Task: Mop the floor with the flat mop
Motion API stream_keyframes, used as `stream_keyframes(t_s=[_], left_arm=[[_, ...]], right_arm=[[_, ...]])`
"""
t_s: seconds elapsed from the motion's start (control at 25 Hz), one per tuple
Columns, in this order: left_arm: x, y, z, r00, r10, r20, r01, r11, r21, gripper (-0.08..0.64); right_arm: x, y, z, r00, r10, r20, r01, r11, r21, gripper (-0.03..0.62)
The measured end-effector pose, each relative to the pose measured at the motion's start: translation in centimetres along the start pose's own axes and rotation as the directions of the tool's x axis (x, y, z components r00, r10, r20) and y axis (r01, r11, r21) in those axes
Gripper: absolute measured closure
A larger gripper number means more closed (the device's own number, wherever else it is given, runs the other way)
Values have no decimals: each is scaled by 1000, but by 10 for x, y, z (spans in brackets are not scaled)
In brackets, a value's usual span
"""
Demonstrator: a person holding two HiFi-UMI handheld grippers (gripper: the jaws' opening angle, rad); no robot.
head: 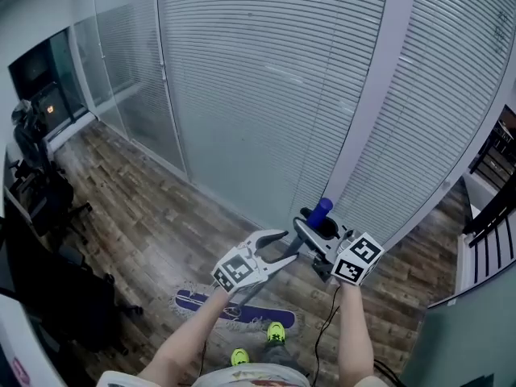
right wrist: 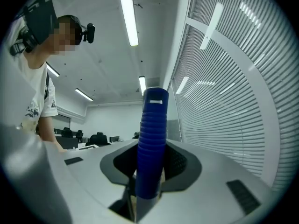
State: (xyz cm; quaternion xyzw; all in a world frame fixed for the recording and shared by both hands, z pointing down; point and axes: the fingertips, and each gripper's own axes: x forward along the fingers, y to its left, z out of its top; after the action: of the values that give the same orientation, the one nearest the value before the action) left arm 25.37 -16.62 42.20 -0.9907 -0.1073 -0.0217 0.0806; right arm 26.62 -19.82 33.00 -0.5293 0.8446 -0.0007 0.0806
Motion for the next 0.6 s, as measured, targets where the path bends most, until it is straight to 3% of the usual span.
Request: stream_keyframes(t_s=[0.44,0.6], left_arm=[[-11,-49,27,985,-170,-41,172,983,71,330],[-33,-67,26,984,-178,-18,179,980,82,331]], right_arm=[[-4,81,-2,997,70,-33,-70,998,3,476],[-10,113,-7,994,94,-48,-95,995,-20,477]])
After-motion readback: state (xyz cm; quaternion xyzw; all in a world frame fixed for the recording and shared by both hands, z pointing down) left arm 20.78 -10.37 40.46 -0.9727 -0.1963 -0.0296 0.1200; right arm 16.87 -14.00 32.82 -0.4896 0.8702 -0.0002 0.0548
